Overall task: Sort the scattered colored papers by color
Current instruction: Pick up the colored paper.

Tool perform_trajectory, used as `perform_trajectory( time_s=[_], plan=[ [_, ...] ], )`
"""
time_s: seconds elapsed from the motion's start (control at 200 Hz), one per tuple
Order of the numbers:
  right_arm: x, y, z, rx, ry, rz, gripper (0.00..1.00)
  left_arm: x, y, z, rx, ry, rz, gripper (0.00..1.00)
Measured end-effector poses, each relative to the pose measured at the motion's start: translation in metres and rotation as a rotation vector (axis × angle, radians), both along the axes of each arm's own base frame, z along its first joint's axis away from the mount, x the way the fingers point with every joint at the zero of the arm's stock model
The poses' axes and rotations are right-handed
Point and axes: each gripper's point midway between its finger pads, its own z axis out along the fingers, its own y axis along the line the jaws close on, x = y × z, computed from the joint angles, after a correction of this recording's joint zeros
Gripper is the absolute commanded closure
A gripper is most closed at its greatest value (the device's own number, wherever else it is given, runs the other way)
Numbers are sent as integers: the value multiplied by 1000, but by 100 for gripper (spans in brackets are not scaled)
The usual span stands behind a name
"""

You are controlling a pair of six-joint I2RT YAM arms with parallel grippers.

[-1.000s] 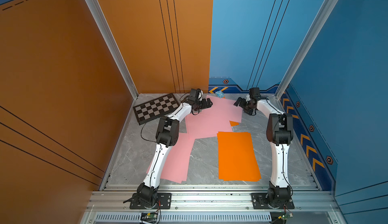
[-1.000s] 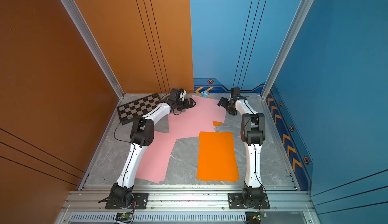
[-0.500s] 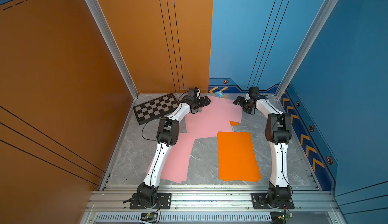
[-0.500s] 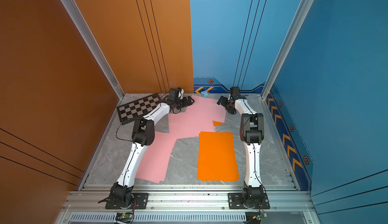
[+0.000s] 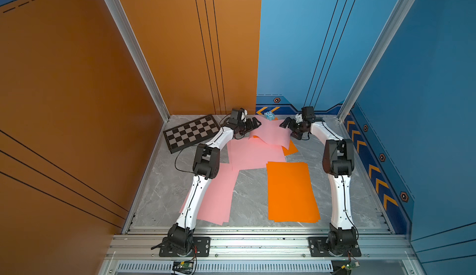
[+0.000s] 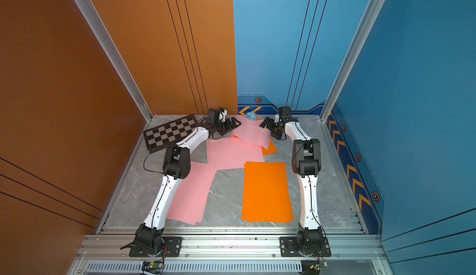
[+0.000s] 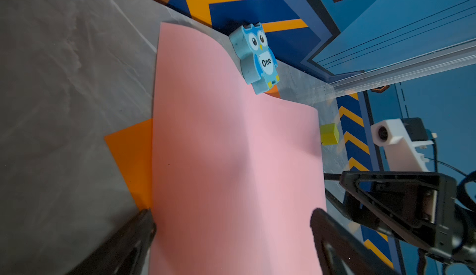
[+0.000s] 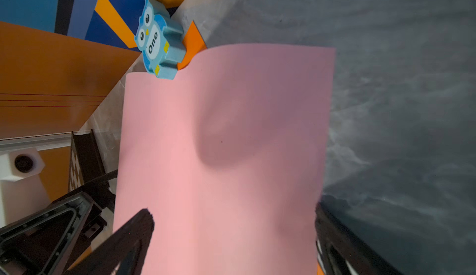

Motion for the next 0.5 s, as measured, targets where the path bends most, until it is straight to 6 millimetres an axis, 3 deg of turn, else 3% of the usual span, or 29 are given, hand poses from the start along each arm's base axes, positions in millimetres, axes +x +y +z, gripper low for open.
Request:
perform_trajectory(
  time_s=[0.185,0.33,0.5],
  plan=[
    [2,7,1,57,-13,3,6,1,-1,2,-80,12,-9,1],
    [-2,8,-4,67,8,2,39,2,2,4,-111,24,-11,3],
    [-6,10,-10,77,35,-11,54,1,1,6,-130,30,-18,3]
  ],
)
